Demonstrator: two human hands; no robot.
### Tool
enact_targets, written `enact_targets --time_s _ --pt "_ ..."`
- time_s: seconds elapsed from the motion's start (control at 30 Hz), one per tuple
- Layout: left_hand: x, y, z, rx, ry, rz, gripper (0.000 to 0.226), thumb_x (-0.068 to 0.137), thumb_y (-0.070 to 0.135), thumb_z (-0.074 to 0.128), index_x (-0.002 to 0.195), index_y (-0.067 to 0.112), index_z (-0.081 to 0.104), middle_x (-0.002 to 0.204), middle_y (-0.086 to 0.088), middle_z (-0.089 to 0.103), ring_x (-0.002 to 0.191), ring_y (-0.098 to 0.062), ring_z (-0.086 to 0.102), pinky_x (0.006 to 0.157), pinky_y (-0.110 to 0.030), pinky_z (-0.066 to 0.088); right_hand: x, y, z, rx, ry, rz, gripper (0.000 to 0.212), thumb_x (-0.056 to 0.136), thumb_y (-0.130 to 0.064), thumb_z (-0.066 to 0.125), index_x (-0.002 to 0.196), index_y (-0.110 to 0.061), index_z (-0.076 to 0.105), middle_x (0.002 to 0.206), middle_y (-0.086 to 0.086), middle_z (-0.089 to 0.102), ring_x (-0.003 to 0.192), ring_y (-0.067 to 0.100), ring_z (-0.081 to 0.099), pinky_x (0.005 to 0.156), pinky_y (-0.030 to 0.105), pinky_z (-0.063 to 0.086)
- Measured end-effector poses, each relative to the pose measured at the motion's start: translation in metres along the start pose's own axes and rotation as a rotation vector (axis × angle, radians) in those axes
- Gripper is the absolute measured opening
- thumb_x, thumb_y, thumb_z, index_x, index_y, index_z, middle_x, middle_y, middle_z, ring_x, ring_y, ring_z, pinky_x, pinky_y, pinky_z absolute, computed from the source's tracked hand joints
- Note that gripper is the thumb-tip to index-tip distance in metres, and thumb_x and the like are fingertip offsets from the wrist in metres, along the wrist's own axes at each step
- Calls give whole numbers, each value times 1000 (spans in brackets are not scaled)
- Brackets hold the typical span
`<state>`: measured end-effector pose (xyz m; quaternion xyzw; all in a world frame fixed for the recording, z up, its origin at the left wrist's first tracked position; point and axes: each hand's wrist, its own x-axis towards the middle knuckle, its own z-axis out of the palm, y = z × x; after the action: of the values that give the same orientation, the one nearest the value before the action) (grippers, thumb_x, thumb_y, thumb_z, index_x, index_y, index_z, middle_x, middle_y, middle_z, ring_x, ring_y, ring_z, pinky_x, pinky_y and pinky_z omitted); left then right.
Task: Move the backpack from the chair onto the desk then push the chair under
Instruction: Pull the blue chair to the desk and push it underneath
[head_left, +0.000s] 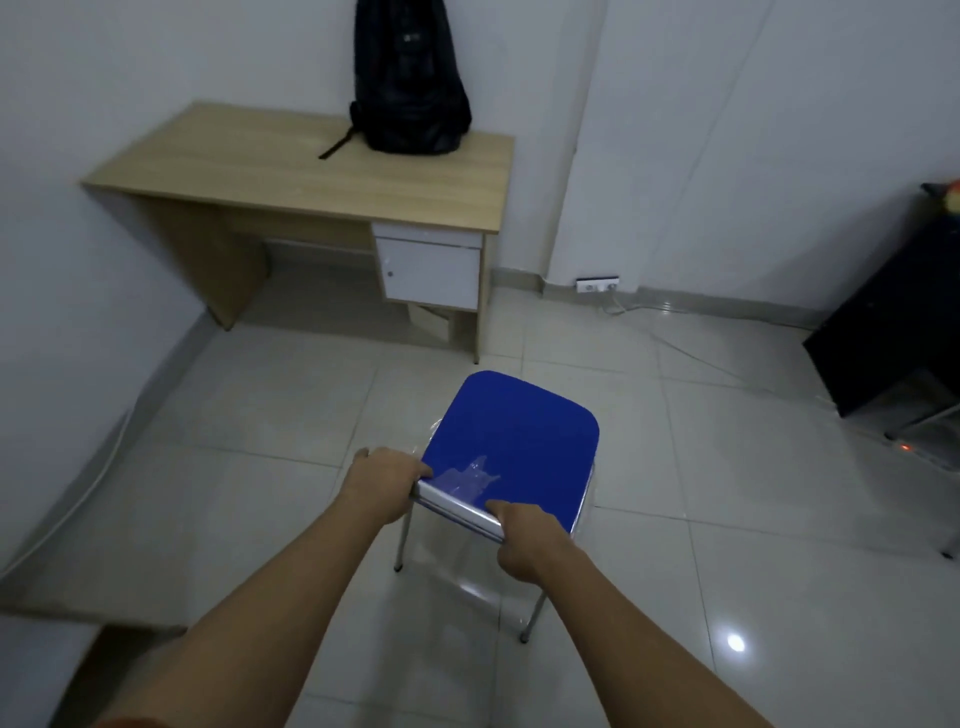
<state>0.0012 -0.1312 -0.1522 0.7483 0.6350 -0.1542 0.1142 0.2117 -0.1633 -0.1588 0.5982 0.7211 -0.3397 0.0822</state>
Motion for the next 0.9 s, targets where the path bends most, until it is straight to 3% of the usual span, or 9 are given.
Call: enact_targets --time_s 0.13,0.27,0.37,0.5,0.63,0.8,0.9 --pt "-50 -8 16 -56 20 -64 36 90 18 56 120 35 64 106 3 71 96 -18 67 80 -30 50 -8 -9 7 -105 -58 -99 59 85 -2 57 136 -31 50 122 6 64 105 28 62 93 44 52" --pt "-89 -4 31 -154 -3 -178 33 90 20 58 121 30 64 112 2 70 100 -19 67 83 -31 55 -9 -13 9 -222 -87 -214 66 85 0 57 140 -36 49 127 2 64 110 25 61 94 41 51" --pt "-103 -4 43 -237 2 -284 30 92 20 56 120 29 64 115 2 69 104 -19 66 84 -31 54 -1 -19 9 -332 -84 -272 73 86 0 56 143 -44 42 133 -1 60 122 25 54 105 46 37" --pt "-108 -13 59 -330 -16 -473 24 93 11 52 114 17 60 116 -4 65 105 -22 63 82 -33 51 19 -39 10 -436 -12 -296 65 90 -8 60 138 -49 44 132 0 60 127 28 47 112 63 17" --pt "-97 -35 68 -395 65 -536 26 95 5 46 117 14 58 117 -8 62 107 -25 59 90 -35 51 48 -66 8 -464 67 -207 45 89 -13 59 125 -39 54 116 4 60 115 30 50 105 67 27" --pt "-61 -70 64 -411 139 -546 33 98 13 50 127 25 61 121 -4 63 112 -22 59 91 -27 38 85 -87 2 -456 122 -224 34 87 -16 61 114 -37 59 106 -3 63 99 23 56 86 45 45" --pt "-43 -93 62 -401 150 -561 33 99 16 50 128 27 62 120 -4 63 112 -23 57 91 -26 38 107 -101 0 -467 136 -235 35 86 -18 62 116 -37 58 105 -3 63 97 22 57 82 43 47"
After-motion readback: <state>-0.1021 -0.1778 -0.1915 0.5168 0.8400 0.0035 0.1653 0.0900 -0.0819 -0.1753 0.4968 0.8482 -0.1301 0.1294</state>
